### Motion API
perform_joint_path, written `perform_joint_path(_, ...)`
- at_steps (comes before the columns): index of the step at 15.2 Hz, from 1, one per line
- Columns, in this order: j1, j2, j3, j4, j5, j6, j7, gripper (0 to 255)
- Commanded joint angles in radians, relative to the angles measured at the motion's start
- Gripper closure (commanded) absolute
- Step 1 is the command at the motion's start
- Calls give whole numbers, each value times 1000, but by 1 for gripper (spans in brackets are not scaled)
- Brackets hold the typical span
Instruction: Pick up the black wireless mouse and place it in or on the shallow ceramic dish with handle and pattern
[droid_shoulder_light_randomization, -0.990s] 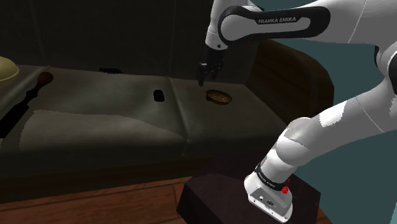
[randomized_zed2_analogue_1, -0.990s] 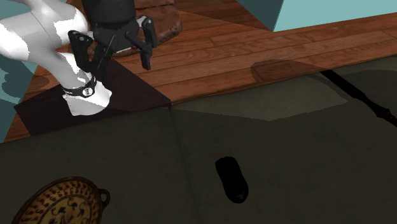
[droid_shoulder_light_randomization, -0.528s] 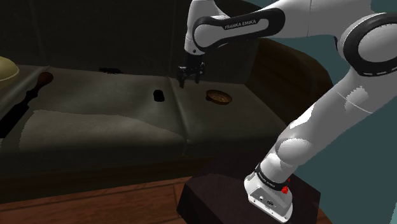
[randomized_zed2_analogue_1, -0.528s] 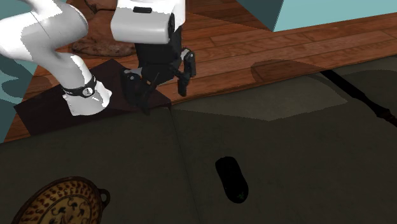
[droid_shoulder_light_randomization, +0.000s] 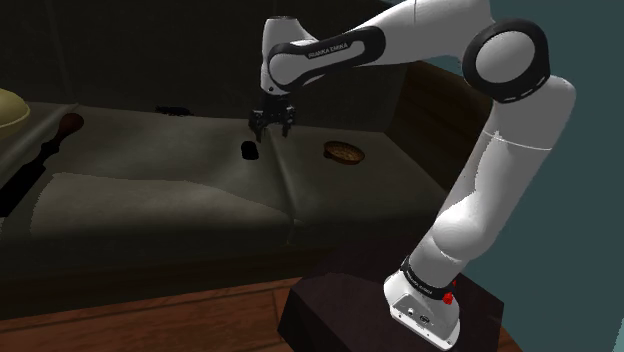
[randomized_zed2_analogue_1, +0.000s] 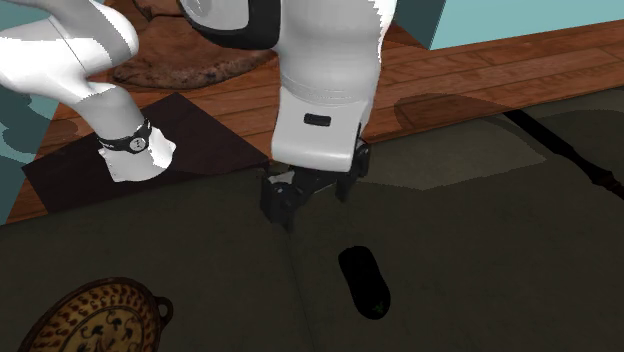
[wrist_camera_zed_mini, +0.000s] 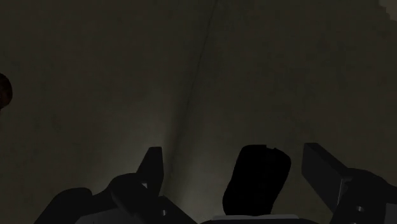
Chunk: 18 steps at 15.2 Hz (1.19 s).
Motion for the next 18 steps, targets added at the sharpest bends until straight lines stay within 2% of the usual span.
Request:
perform_joint_path(1,9,85,-2,73,-15,5,49,0)
perform_joint_path(8,43,367,-33,373,-42,-26,160,0)
perform_joint_path(18,43,408,-41,333,-55,54,168,0)
